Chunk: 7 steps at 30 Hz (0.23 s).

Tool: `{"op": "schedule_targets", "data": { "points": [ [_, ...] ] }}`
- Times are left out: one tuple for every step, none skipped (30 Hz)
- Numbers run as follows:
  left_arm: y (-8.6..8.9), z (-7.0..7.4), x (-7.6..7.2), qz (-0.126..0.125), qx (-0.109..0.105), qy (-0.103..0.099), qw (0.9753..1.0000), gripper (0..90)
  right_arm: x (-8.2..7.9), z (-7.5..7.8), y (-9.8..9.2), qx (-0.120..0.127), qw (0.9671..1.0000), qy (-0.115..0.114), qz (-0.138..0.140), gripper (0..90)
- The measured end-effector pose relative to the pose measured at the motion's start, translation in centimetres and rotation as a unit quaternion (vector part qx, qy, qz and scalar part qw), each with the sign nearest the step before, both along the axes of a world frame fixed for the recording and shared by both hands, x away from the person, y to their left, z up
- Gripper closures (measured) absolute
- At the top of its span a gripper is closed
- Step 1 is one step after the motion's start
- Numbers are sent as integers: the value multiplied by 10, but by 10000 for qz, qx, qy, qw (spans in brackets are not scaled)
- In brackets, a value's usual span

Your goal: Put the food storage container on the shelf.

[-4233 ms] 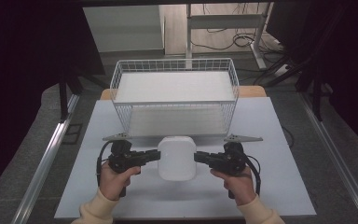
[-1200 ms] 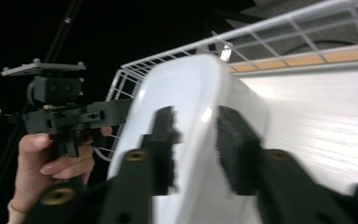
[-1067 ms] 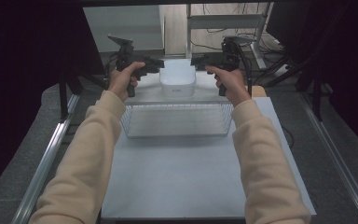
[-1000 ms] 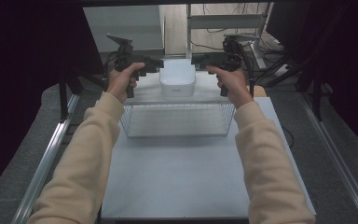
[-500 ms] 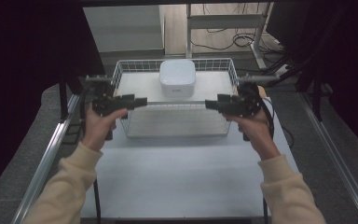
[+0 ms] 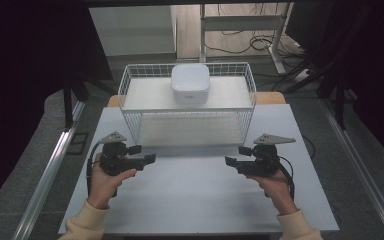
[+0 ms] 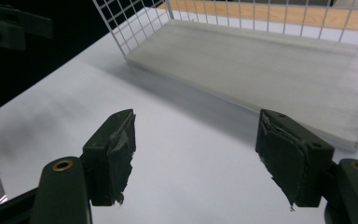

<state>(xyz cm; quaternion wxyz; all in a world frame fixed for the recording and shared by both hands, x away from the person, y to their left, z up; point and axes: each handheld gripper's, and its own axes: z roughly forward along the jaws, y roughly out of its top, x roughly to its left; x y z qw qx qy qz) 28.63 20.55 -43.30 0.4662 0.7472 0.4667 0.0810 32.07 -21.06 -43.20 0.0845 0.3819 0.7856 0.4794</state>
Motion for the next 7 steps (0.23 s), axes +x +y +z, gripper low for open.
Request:
{"op": "schedule_targets", "data": {
  "points": [
    [-1,-2,-1,-1,22,16,10000,276,0,-1,-1,-20,10000,-6,-14,280],
    [-2,-4,-1,-22,74,16,10000,276,-1,-1,-2,-32,10000,-30,-21,280],
    [-3,-5,-1,-15,86,19,10000,274,-2,-2,-3,-20,10000,-50,-23,279],
    [-4,-5,-1,-8,106,6,9999,272,-3,-2,-3,-37,10000,-58,-19,276],
    [-4,-6,-1,-8,120,2,9999,270,-4,-2,-4,-50,10000,-77,-33,272],
    [-5,-6,-2,-1,117,9,9999,265,-4,-2,-5,-54,9999,-99,-33,269],
    [-5,-7,-2,3,132,1,9999,260,-5,-2,-5,-53,9999,-127,-40,265]
  ]
}}
